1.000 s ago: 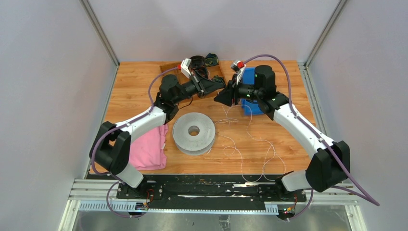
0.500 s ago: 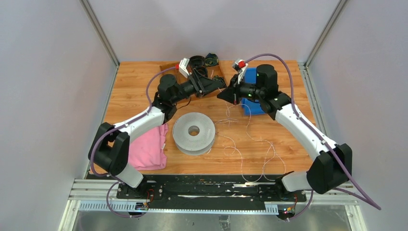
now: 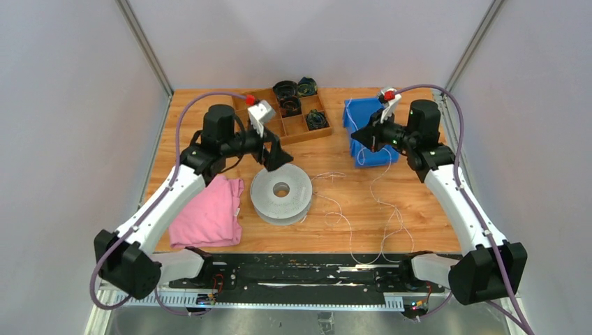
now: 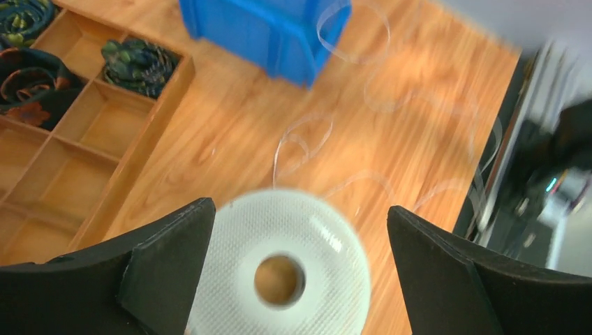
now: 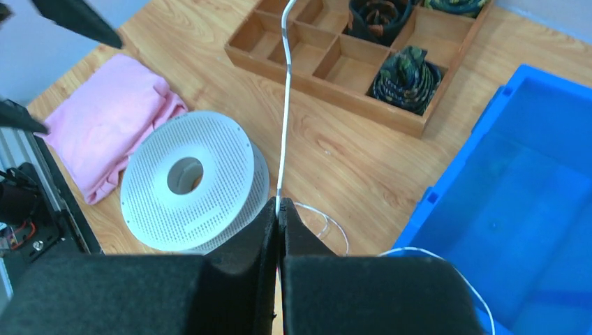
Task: Wrap the cables
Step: Adjust the cable at the center of the board, then pick up the cable reel from the center of the board.
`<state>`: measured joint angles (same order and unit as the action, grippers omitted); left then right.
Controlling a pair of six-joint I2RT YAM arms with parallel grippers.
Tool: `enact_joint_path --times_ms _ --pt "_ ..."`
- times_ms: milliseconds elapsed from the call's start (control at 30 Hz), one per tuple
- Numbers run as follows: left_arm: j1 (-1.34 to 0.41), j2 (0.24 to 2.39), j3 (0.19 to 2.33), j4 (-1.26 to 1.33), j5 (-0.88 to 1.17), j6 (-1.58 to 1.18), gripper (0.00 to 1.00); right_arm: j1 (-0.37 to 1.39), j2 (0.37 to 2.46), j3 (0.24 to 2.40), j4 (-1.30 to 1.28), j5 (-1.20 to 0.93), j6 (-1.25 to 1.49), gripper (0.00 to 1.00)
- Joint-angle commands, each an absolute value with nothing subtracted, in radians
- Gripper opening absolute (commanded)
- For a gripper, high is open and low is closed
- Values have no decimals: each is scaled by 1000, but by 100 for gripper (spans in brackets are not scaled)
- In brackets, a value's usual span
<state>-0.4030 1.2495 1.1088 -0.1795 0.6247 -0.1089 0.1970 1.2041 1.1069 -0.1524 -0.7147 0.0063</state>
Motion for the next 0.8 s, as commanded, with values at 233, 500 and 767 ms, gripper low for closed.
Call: enact_joint_path --times_ms 233,500,767 --pt "-631 1088 962 -726 413 646 98 178 1109 956 -115 -690 -124 1" --pt "-793 1176 918 -694 261 728 98 178 1070 892 -71 -708 -123 1" --pt "-846 1288 950 -689 209 766 98 168 1042 863 -53 -724 -127 1"
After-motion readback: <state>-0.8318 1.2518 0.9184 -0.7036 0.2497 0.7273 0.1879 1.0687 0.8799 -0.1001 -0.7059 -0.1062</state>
